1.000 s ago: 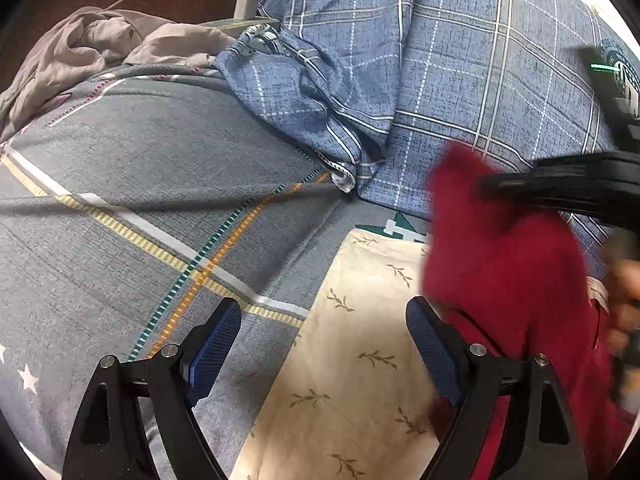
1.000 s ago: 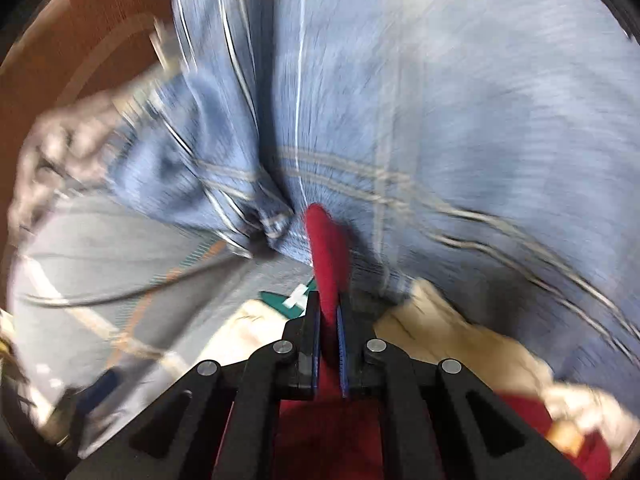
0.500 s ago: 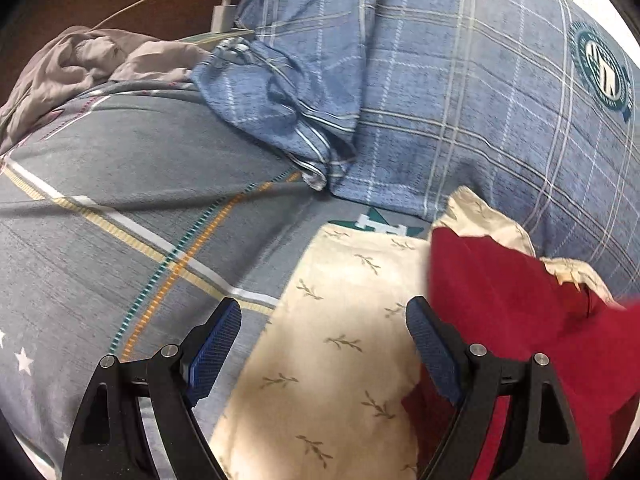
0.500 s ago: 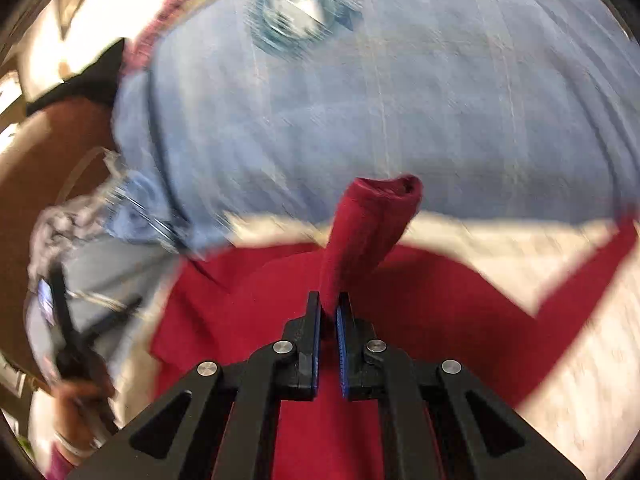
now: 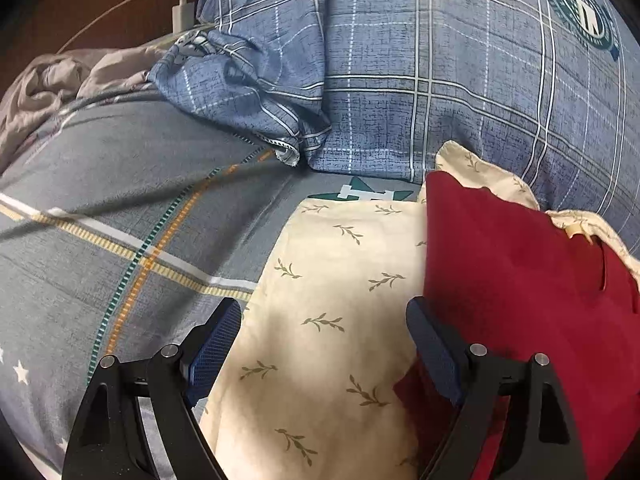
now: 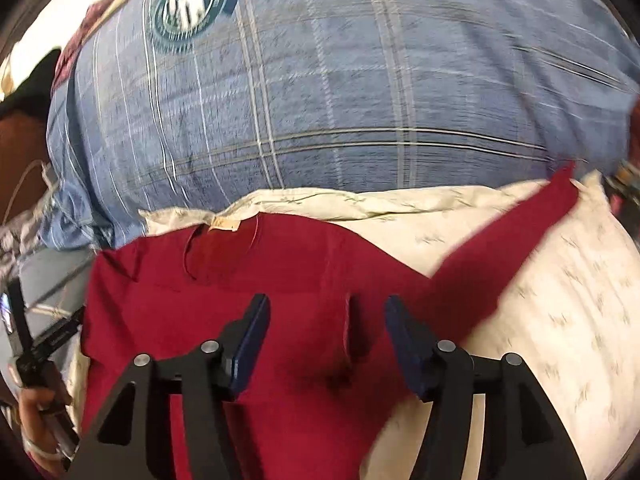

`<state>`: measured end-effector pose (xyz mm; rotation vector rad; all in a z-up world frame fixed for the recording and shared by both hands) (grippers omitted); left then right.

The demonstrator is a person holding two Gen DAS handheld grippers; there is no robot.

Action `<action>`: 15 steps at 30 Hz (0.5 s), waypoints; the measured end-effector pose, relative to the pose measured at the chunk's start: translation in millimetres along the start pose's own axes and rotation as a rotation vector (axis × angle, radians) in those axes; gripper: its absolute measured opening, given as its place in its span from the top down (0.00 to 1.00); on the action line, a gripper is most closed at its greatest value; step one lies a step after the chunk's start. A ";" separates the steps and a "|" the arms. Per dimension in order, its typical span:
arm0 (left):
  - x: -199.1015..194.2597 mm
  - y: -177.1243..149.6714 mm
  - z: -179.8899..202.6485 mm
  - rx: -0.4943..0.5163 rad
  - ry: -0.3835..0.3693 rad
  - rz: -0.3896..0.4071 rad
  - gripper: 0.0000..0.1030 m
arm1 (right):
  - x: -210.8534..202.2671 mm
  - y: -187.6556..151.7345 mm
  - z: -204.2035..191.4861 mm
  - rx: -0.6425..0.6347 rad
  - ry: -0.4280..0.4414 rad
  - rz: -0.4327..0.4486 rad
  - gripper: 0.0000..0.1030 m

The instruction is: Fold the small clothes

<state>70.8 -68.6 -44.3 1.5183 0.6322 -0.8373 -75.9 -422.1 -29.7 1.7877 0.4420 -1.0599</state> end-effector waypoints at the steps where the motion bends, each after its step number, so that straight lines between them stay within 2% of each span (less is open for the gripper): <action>1: 0.4 -0.6 0.3 0.004 0.003 -0.001 0.18 | 14.2 0.9 -1.2 -0.014 -0.002 -0.033 0.41; 4: 2.7 -1.1 -3.1 -0.012 0.005 -0.007 0.18 | 49.5 -10.5 0.6 -0.050 -0.025 -0.134 0.43; 6: 3.7 -0.2 -5.9 -0.025 0.005 -0.009 0.18 | 64.9 -19.7 1.6 -0.074 -0.053 -0.166 0.64; 7: 3.8 0.6 -6.8 -0.030 0.006 -0.007 0.18 | 63.1 -19.3 0.3 -0.091 -0.061 -0.143 0.87; 8: 4.3 1.4 -7.6 -0.032 0.007 -0.006 0.18 | 59.0 -18.7 -2.4 -0.108 -0.058 -0.124 0.94; 10: 3.6 2.4 -8.7 -0.038 0.008 0.000 0.18 | 41.8 -12.9 -8.0 -0.127 -0.052 -0.073 0.96; 13: 3.3 2.0 -7.4 -0.041 0.002 0.002 0.18 | 8.0 6.2 -9.3 -0.126 -0.050 0.052 0.96; 15: 3.5 1.4 -5.7 -0.033 0.003 0.001 0.18 | 8.9 12.8 -2.9 -0.105 -0.078 0.075 0.95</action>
Point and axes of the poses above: each gripper's, at about its wrist camera, not at the fingertips, and x roughly the way its jaws point, z to its right, y to its top, the point moved 10 cm from there along x, roughly the way its jaws point, and after that the axes turned 4 degrees about -z, right-handed, at the moved point
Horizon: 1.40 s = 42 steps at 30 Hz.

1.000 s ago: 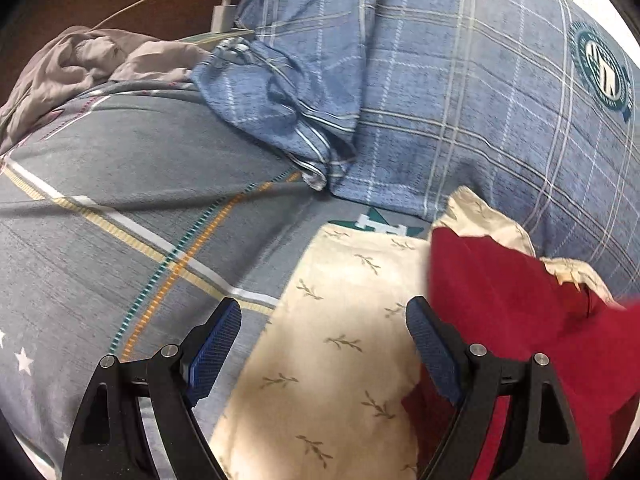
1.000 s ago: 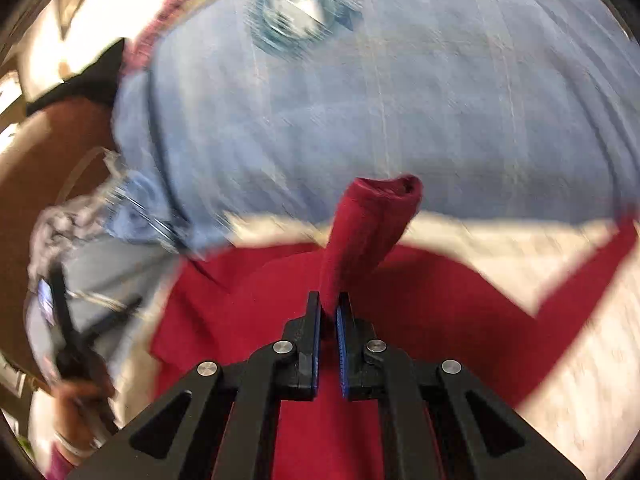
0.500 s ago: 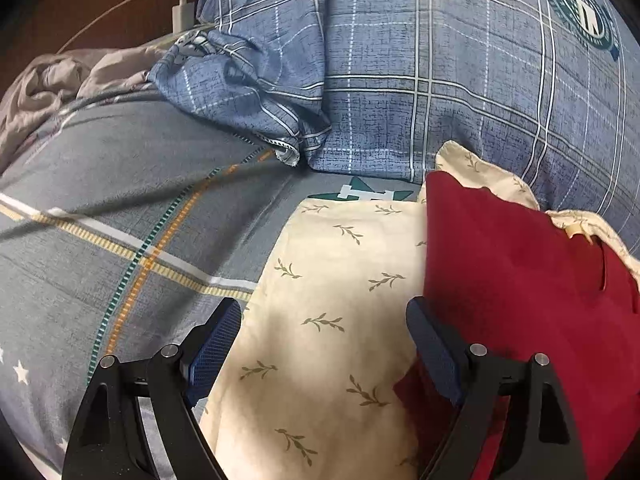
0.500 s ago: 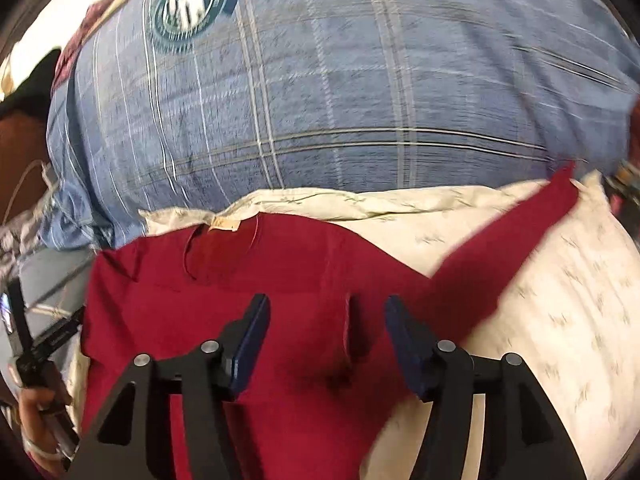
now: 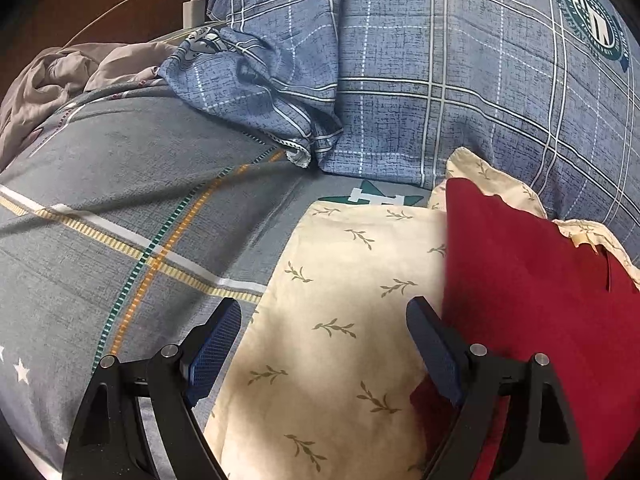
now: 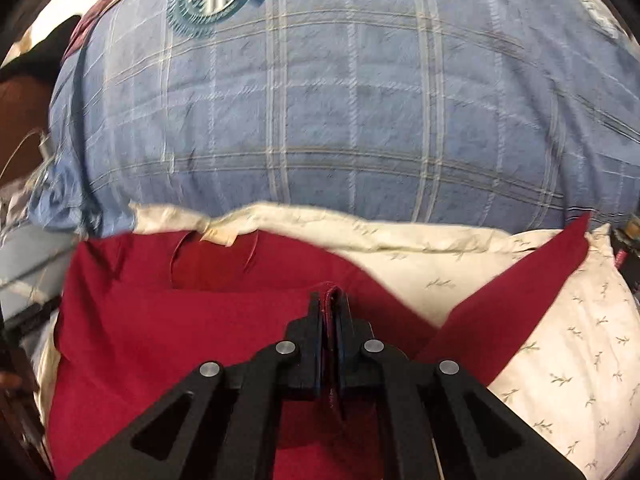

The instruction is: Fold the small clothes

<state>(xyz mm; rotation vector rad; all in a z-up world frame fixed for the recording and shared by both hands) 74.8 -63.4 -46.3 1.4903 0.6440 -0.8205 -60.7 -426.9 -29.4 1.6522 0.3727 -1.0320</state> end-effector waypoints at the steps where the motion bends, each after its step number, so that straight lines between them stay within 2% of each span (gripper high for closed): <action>1: 0.8 -0.8 1.2 0.006 0.001 -0.003 0.18 | 6.6 -1.2 2.8 -0.002 -0.030 -0.010 0.92; 3: 2.1 -2.6 1.2 0.015 0.000 -0.017 0.18 | 25.7 -10.2 13.0 0.007 -0.105 -0.084 0.81; 4: 2.0 -3.2 0.5 0.018 -0.004 -0.023 0.18 | 31.6 -16.2 18.8 0.023 -0.150 -0.139 0.80; 5: 0.5 -2.5 -0.6 0.016 -0.009 -0.022 0.18 | 30.1 -14.0 16.6 0.040 -0.146 -0.141 0.79; 6: -2.6 -0.6 -2.7 0.007 -0.014 -0.008 0.18 | 21.4 -7.1 6.2 0.044 -0.103 -0.098 0.76; 7: -3.8 1.3 -4.7 0.000 -0.015 0.001 0.18 | 14.6 -1.0 -5.7 0.026 -0.070 -0.067 0.67; 8: -4.2 2.4 -6.8 -0.007 -0.011 0.005 0.18 | 8.7 7.1 -34.8 -0.024 0.005 -0.037 0.59; 9: -2.9 2.6 -9.0 -0.012 -0.005 0.001 0.18 | 4.4 9.2 -52.7 -0.054 0.069 -0.031 0.57; 12: 2.4 0.3 -14.2 -0.017 0.013 -0.023 0.18 | 9.0 13.1 -162.2 -0.173 0.399 -0.093 0.56; 13: 2.6 0.8 -16.8 -0.019 0.021 -0.023 0.18 | 12.4 13.4 -189.3 -0.212 0.451 -0.110 0.52; 14: 2.1 2.0 -18.5 -0.022 0.026 -0.019 0.18 | 18.4 13.7 -219.4 -0.265 0.486 -0.125 0.48; 17: 0.6 6.1 -27.6 -0.041 0.047 -0.005 0.18 | 43.1 14.3 -274.3 -0.370 0.510 -0.164 0.39; 19: 1.8 6.9 -32.7 -0.056 0.048 -0.009 0.18 | 66.7 11.3 -299.4 -0.410 0.526 -0.220 0.39; 20: 2.4 7.4 -34.6 -0.064 0.044 -0.013 0.18 | 82.9 8.2 -305.4 -0.424 0.498 -0.255 0.42; 21: 2.7 8.0 -36.5 -0.073 0.038 -0.015 0.18 | 92.2 5.3 -305.8 -0.429 0.485 -0.279 0.74; 22: 2.4 8.9 -38.1 -0.082 0.033 -0.014 0.18 | 100.7 1.8 -309.8 -0.432 0.488 -0.318 0.94; 23: 2.0 10.2 -39.6 -0.091 0.030 -0.010 0.18 | 100.8 1.3 -311.6 -0.425 0.490 -0.324 0.94; 26: 1.3 12.2 -39.6 -0.106 0.020 0.001 0.18 | 94.6 15.3 -322.6 -0.414 0.501 -0.246 0.94; 29: 2.8 11.2 -35.6 -0.082 0.026 -0.001 0.18 | 109.5 13.0 -334.6 -0.406 0.472 -0.252 0.93; 30: 2.2 11.6 -34.4 -0.077 0.024 0.000 0.18 | 112.5 9.1 -333.8 -0.402 0.466 -0.256 0.92; 32: -1.9 12.9 -32.3 -0.075 0.011 0.017 0.18 | 105.4 6.6 -327.4 -0.370 0.497 -0.253 0.81; 33: -4.2 13.7 -30.9 -0.078 -0.002 0.026 0.18 | 92.4 5.8 -315.3 -0.333 0.521 -0.261 0.75; 35: -9.8 14.9 -27.1 -0.084 -0.038 0.045 0.18 | 69.7 4.7 -294.0 -0.303 0.529 -0.246 0.55; 38: -18.0 14.6 -18.6 -0.072 -0.092 0.065 0.18 | 32.9 -4.7 -234.1 -0.317 0.433 -0.183 0.53; 42: -19.1 5.8 -0.8 -0.020 -0.140 0.049 0.18 | 22.5 -20.7 -131.6 -0.230 0.205 -0.159 0.53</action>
Point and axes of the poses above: each gripper's, at about its wrist camera, not at the fingertips, and x roughly the way its jaws point, z to its right, y to its top, the point moved 10 cm from there along x, roughly the way its jaws point, and after that the axes turned 4 degrees about -z, right-handed, at the moved point
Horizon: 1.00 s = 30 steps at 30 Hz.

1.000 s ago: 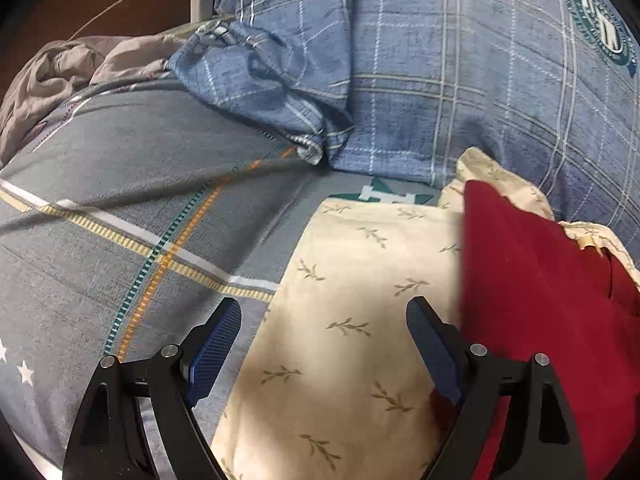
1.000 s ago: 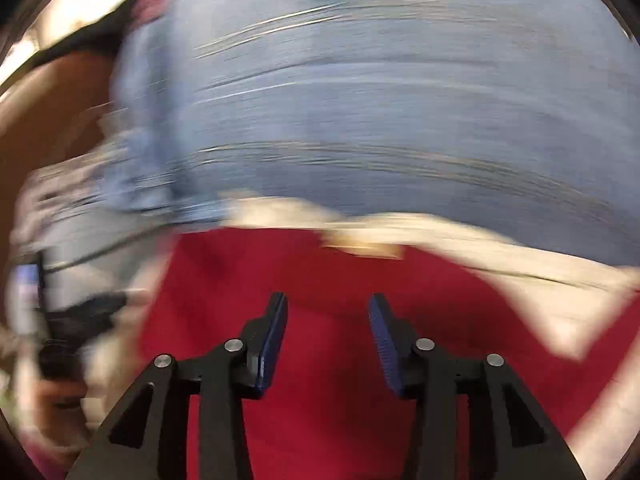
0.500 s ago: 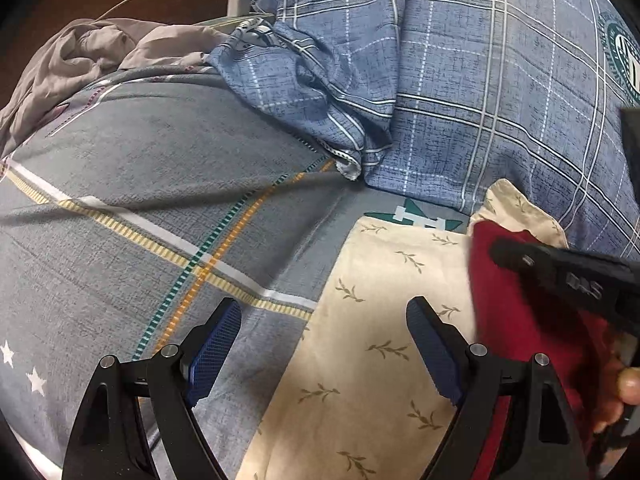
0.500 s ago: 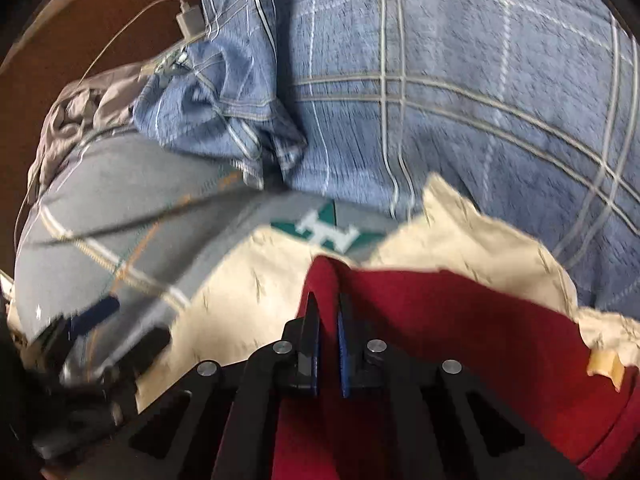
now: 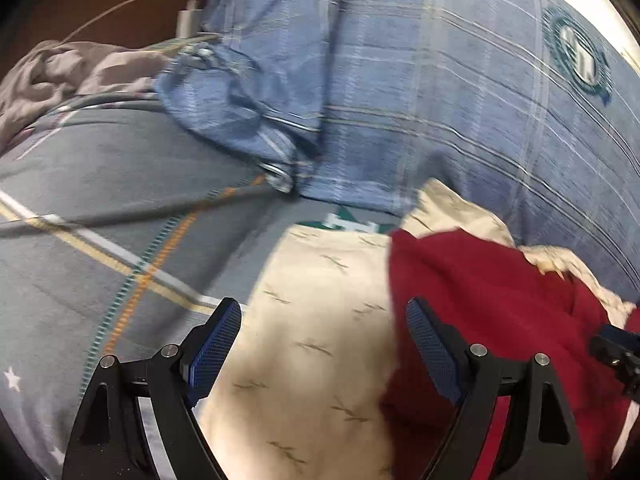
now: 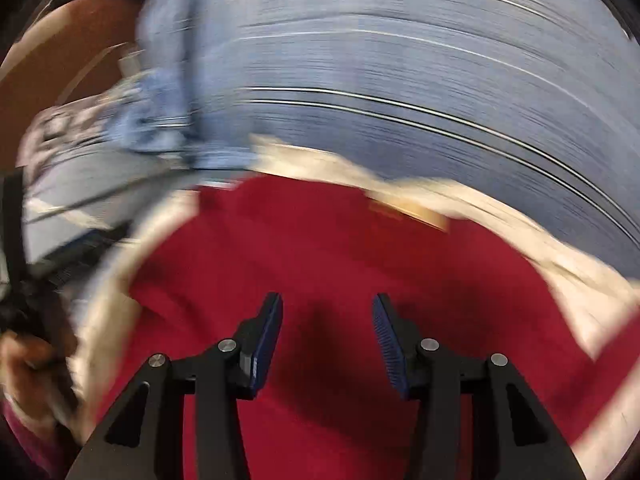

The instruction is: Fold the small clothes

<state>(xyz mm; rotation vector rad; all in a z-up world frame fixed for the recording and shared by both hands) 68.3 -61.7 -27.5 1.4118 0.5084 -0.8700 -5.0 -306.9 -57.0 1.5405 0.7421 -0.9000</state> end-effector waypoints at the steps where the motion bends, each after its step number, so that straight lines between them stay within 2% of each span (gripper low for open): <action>1: 2.8 -3.7 5.4 0.019 -0.006 -0.015 0.18 | -0.6 -13.3 27.4 0.043 -0.058 -0.023 0.53; 4: 15.4 -16.9 19.7 0.092 0.009 -0.074 0.18 | 4.9 -45.9 85.6 0.137 -0.157 -0.076 0.54; 6: 26.4 -27.3 26.1 0.147 0.047 -0.122 0.17 | -1.5 -55.2 101.6 0.163 -0.142 -0.045 0.54; 10: 21.0 -23.8 24.2 0.140 0.060 -0.096 0.17 | -29.5 -64.4 111.7 0.188 -0.117 -0.018 0.53; 12: 11.3 -17.4 21.3 0.130 0.081 -0.051 0.18 | -40.1 -62.6 116.1 0.217 -0.100 -0.009 0.53; 16: -6.0 -12.6 25.8 0.138 0.074 0.011 0.18 | -54.6 -50.8 111.8 0.224 -0.082 0.031 0.51; 20: -22.9 -15.9 35.1 0.152 0.054 0.058 0.17 | -41.0 -35.6 84.4 0.179 -0.067 0.034 0.51; 25: -23.8 -21.2 43.8 0.192 0.046 0.054 0.17 | -19.1 -31.6 65.4 0.129 -0.085 0.004 0.51; 30: -21.8 -22.6 46.7 0.205 0.050 0.047 0.17 | 0.5 -49.8 73.3 0.150 -0.113 -0.044 0.51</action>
Point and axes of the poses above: each gripper's, at about its wrist camera, not at the fingertips, and x roughly the way its jaws point, z to its right, y to its top, the point moved 10 cm from there along x, roughly the way its jaws point, and after that the axes turned 4 degrees about -z, right-handed, at the moved point
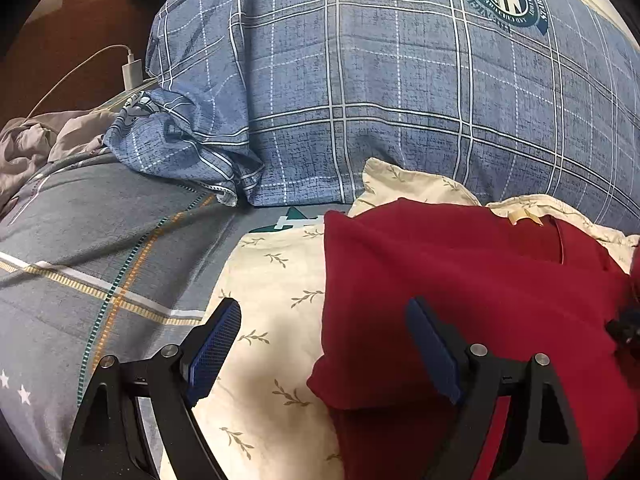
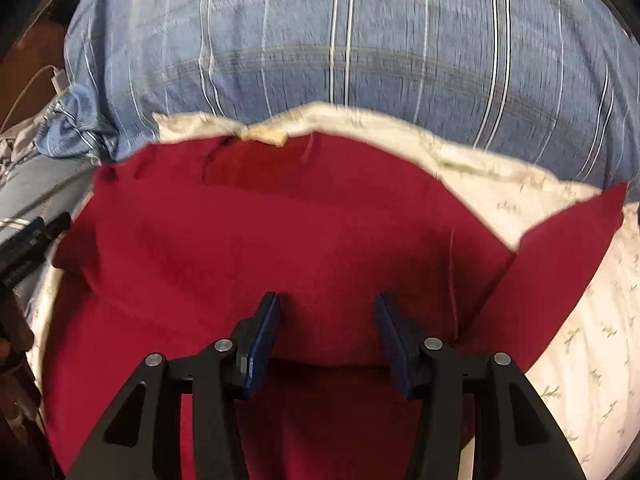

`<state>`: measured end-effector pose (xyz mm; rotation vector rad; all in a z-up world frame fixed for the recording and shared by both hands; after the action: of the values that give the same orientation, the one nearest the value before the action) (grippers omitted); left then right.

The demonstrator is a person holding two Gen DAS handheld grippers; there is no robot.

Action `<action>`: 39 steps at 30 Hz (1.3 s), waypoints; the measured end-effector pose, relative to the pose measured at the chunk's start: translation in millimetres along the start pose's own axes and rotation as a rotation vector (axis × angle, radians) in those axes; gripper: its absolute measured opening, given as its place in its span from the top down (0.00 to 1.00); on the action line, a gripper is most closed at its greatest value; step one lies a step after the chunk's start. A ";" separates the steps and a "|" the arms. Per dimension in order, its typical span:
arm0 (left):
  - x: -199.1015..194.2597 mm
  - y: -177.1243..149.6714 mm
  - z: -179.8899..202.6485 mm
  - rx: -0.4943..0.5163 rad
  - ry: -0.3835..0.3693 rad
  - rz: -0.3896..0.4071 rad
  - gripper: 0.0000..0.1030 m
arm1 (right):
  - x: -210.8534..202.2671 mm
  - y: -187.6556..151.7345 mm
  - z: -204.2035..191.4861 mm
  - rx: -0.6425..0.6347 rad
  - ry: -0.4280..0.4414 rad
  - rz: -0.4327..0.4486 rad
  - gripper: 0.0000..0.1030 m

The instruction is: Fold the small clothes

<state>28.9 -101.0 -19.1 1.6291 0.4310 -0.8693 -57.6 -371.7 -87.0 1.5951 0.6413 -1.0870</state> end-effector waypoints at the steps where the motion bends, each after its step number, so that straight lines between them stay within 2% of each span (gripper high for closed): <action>1: 0.6 -0.6 0.2 0.001 0.003 -0.003 0.17 | -1.2 -0.5 -0.5 -0.007 -0.002 0.016 0.51; 8: 1.5 1.8 2.8 -0.003 -0.009 0.005 0.17 | -19.2 -4.7 -0.2 -0.001 -0.005 0.020 0.51; 12: -0.8 2.3 8.0 -0.006 -0.048 0.010 0.17 | -25.7 -1.5 4.2 0.010 -0.014 0.040 0.50; 16: 13.7 -6.1 16.7 -0.002 -0.116 -0.065 0.17 | -13.2 -6.3 9.8 0.014 -0.027 -0.001 0.44; 19: 35.0 -19.6 18.9 0.013 -0.087 -0.158 0.17 | -20.4 -7.1 10.0 -0.007 -0.017 0.006 0.44; 21: 37.4 -18.0 18.8 0.000 -0.090 -0.160 0.17 | -32.7 -2.6 19.6 0.022 0.011 0.025 0.44; 24: 35.6 -12.0 19.8 -0.002 -0.087 -0.148 0.17 | -53.7 11.0 69.4 0.125 -0.043 0.084 0.41; 26: 35.7 -11.5 19.9 0.002 -0.085 -0.146 0.17 | -60.5 17.1 118.5 0.257 -0.059 0.095 0.40; 28: 35.3 -10.4 18.3 -0.001 -0.080 -0.143 0.17 | -60.9 22.3 170.8 0.405 -0.067 0.096 0.40; 32: 30.0 -10.7 13.8 0.001 -0.057 -0.116 0.17 | -53.7 32.6 255.5 0.594 -0.143 0.108 0.40; 37: 29.1 -8.7 6.9 -0.014 -0.038 -0.102 0.17 | -38.6 49.6 306.9 0.652 -0.195 0.117 0.42; 39: 32.4 -9.5 4.9 -0.023 -0.031 -0.112 0.17 | -25.7 52.4 320.3 0.698 -0.202 0.094 0.46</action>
<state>42.0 -109.0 -49.4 1.5803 0.5121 -0.9686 -129.0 -687.3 -50.9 2.0325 0.0335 -1.4715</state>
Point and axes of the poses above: each gripper's, at about its wrist camera, not at the fingertips, and x roughly the way its jaws point, z to its right, y to its top, the point moved 10 cm from there along x, roughly the way its jaws point, and after that the axes turned 4 degrees about -z, right-handed, at the moved point
